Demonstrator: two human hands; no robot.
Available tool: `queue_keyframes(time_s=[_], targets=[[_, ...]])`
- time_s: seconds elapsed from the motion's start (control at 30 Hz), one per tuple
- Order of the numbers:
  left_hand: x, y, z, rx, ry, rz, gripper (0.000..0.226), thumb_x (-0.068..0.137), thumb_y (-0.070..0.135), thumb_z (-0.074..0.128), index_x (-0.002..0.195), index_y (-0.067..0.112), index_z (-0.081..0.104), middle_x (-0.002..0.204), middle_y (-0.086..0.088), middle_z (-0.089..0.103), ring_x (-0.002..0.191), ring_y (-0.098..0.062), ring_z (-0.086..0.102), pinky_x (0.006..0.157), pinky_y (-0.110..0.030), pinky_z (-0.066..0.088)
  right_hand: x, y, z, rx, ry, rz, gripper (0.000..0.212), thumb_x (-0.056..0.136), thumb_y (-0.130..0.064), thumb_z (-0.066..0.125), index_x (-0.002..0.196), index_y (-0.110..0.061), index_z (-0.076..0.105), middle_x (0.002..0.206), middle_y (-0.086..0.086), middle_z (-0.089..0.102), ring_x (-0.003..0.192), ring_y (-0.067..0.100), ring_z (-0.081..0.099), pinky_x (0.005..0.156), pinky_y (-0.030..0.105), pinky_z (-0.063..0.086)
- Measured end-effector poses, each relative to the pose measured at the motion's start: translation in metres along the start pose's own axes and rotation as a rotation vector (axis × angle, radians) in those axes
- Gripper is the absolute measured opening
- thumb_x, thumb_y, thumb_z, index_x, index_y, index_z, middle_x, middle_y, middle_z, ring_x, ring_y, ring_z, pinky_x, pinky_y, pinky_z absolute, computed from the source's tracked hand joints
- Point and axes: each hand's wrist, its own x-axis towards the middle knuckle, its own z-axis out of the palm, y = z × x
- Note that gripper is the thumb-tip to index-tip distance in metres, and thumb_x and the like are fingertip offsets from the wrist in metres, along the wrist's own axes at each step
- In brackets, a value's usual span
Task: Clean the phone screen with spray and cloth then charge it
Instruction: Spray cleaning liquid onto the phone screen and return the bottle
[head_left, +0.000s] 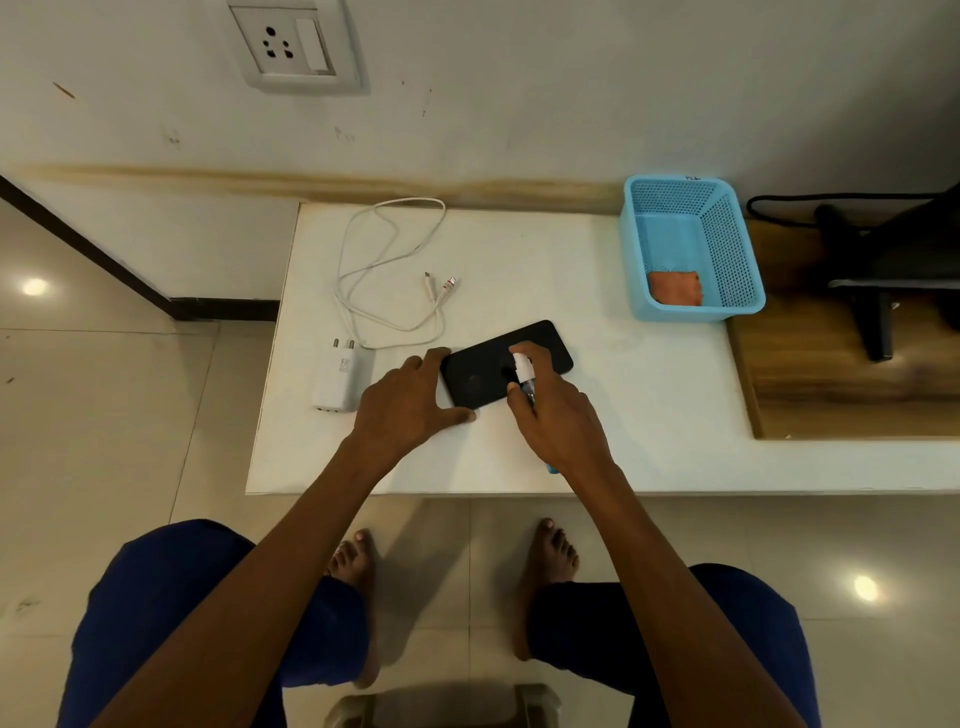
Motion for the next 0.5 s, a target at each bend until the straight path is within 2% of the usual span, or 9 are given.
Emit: queue_keyframes(time_s=[0.1, 0.23, 0.33, 0.43, 0.5], targets=[[-0.0001, -0.0005, 0.0001, 0.003, 0.012, -0.001, 0.092, 0.072, 0.073, 0.068, 0.146, 0.032, 0.031, 0.134, -0.001, 0.057, 0.114, -0.025, 0.061, 0.075, -0.033, 0.046, 0.0, -0.0019, -0.0017, -0.001, -0.004, 0.025, 0.041, 0.1, -0.034, 0.05, 0.137, -0.032, 0.033, 0.078, -0.009, 0.053, 0.061, 0.013, 0.058, 0.065, 0.034, 0.057], [0.0004, 0.0014, -0.0007, 0.017, 0.009, -0.012, 0.093, 0.072, 0.073, 0.068, 0.146, 0.031, 0.031, 0.136, 0.0, 0.056, 0.115, -0.024, 0.061, 0.077, -0.032, 0.046, 0.0004, -0.0039, 0.0, -0.019, 0.013, 0.03, 0.044, 0.099, -0.034, 0.051, 0.139, -0.028, 0.035, 0.087, -0.008, 0.055, 0.066, 0.012, 0.058, 0.069, 0.033, 0.057], [-0.0004, 0.0022, -0.0009, 0.019, 0.005, -0.01, 0.093, 0.074, 0.072, 0.067, 0.147, 0.029, 0.031, 0.138, -0.001, 0.055, 0.116, -0.024, 0.06, 0.078, -0.032, 0.045, 0.0015, -0.0067, 0.0025, -0.061, 0.008, 0.046, 0.043, 0.099, -0.034, 0.049, 0.139, -0.029, 0.034, 0.092, -0.001, 0.062, 0.07, 0.015, 0.061, 0.071, 0.037, 0.058], [-0.002, 0.0029, -0.0019, 0.017, 0.008, -0.012, 0.092, 0.074, 0.071, 0.067, 0.148, 0.029, 0.031, 0.139, -0.001, 0.055, 0.118, -0.025, 0.059, 0.082, -0.034, 0.048, 0.0006, -0.0089, 0.0044, -0.096, 0.009, 0.05, 0.041, 0.099, -0.033, 0.048, 0.136, -0.029, 0.032, 0.09, 0.001, 0.061, 0.069, 0.019, 0.062, 0.07, 0.042, 0.058], [-0.0027, 0.0038, -0.0034, 0.026, 0.008, -0.014, 0.092, 0.075, 0.071, 0.067, 0.148, 0.029, 0.031, 0.139, -0.001, 0.055, 0.118, -0.025, 0.059, 0.083, -0.035, 0.048, 0.0006, -0.0094, 0.0044, -0.098, 0.008, 0.057, 0.041, 0.099, -0.033, 0.049, 0.136, -0.029, 0.032, 0.09, 0.0, 0.061, 0.069, 0.017, 0.061, 0.069, 0.04, 0.058]])
